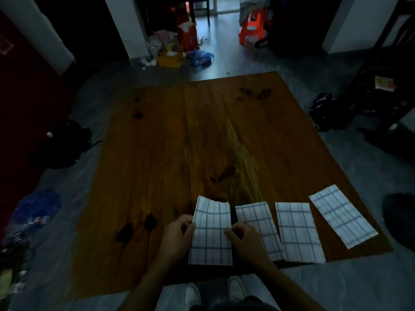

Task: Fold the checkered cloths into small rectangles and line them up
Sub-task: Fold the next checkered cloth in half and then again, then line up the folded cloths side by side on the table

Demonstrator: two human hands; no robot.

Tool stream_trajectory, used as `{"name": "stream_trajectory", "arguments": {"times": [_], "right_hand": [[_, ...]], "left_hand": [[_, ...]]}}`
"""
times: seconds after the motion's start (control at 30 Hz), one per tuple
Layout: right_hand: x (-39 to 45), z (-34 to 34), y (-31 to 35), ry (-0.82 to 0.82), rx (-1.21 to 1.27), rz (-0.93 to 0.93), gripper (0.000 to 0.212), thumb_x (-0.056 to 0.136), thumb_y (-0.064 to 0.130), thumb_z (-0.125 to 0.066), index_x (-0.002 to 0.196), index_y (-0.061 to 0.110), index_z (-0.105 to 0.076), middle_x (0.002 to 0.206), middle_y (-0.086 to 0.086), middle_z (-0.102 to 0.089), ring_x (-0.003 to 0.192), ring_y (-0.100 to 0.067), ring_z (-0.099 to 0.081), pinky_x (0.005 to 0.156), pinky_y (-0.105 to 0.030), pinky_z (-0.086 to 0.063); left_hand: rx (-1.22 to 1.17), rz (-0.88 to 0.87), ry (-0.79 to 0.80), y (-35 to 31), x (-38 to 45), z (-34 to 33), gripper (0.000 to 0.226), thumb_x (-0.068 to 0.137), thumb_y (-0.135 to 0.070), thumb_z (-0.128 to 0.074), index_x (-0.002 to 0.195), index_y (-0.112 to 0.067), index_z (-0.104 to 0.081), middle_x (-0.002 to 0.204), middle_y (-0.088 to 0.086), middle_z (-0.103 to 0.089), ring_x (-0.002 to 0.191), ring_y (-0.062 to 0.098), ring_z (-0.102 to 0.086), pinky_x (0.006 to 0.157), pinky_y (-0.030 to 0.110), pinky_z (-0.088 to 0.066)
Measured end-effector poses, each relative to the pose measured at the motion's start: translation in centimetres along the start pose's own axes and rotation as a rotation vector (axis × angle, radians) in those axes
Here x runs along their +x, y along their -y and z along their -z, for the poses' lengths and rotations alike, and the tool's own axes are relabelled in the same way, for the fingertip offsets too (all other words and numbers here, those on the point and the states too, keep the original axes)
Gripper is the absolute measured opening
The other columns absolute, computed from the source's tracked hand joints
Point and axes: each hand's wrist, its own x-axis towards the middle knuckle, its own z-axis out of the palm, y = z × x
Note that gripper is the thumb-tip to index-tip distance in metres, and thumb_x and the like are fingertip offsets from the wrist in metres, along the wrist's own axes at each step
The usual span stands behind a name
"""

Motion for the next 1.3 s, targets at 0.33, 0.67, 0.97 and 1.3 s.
{"name": "stream_trajectory", "arguments": {"times": [0.33, 0.67, 0.97, 1.3], "right_hand": [[-0.1, -3.0, 0.2, -0.072, -0.104, -0.115, 0.006, 0.091, 0.027, -0.065, 0.092, 0.025, -0.060, 0.093, 0.008, -0.062, 0.085, -0.001, -0.057, 0.070, -0.016, -0.042], [-1.9, -4.9, 0.0, -0.105, -0.283, -0.137, 0.027, 0.089, 0.026, -0.067, 0.113, 0.015, -0.059, 0.103, -0.001, -0.062, 0.090, -0.009, -0.055, 0.069, -0.012, -0.039], [-3.7, -6.4, 0.6, -0.093, -0.409, -0.177, 0.036, 0.088, 0.027, -0.064, 0.120, 0.014, -0.059, 0.116, -0.005, -0.058, 0.098, -0.012, -0.053, 0.077, -0.019, -0.040], [-4.5, -7.7, -0.3, -0.092, -0.548, -0.053, 0.057, 0.090, 0.029, -0.061, 0.141, 0.019, -0.039, 0.138, 0.000, -0.044, 0.124, -0.015, -0.045, 0.104, -0.026, -0.039]], "left_hand": [[0.002, -0.043, 0.040, 2.8, 1.1, 1.1, 0.045, 0.095, -0.025, -0.060, 0.136, -0.027, -0.042, 0.099, -0.013, -0.063, 0.093, 0.002, -0.062, 0.071, 0.019, -0.049], [0.267, -0.237, 0.162, 6.1, 0.9, 1.8, 0.030, 0.092, -0.028, -0.061, 0.122, -0.028, -0.055, 0.114, -0.016, -0.046, 0.102, 0.004, -0.050, 0.081, 0.018, -0.042], [0.491, -0.382, 0.190, 7.2, 0.5, 0.0, 0.042, 0.091, -0.025, -0.055, 0.133, -0.026, -0.049, 0.138, -0.004, -0.039, 0.122, 0.015, -0.042, 0.097, 0.027, -0.044], [0.755, -0.388, 0.208, 7.9, -0.5, 0.0, 0.063, 0.079, -0.051, -0.059, 0.136, -0.028, -0.044, 0.149, 0.004, -0.037, 0.125, 0.025, -0.038, 0.093, 0.039, -0.039]]}}
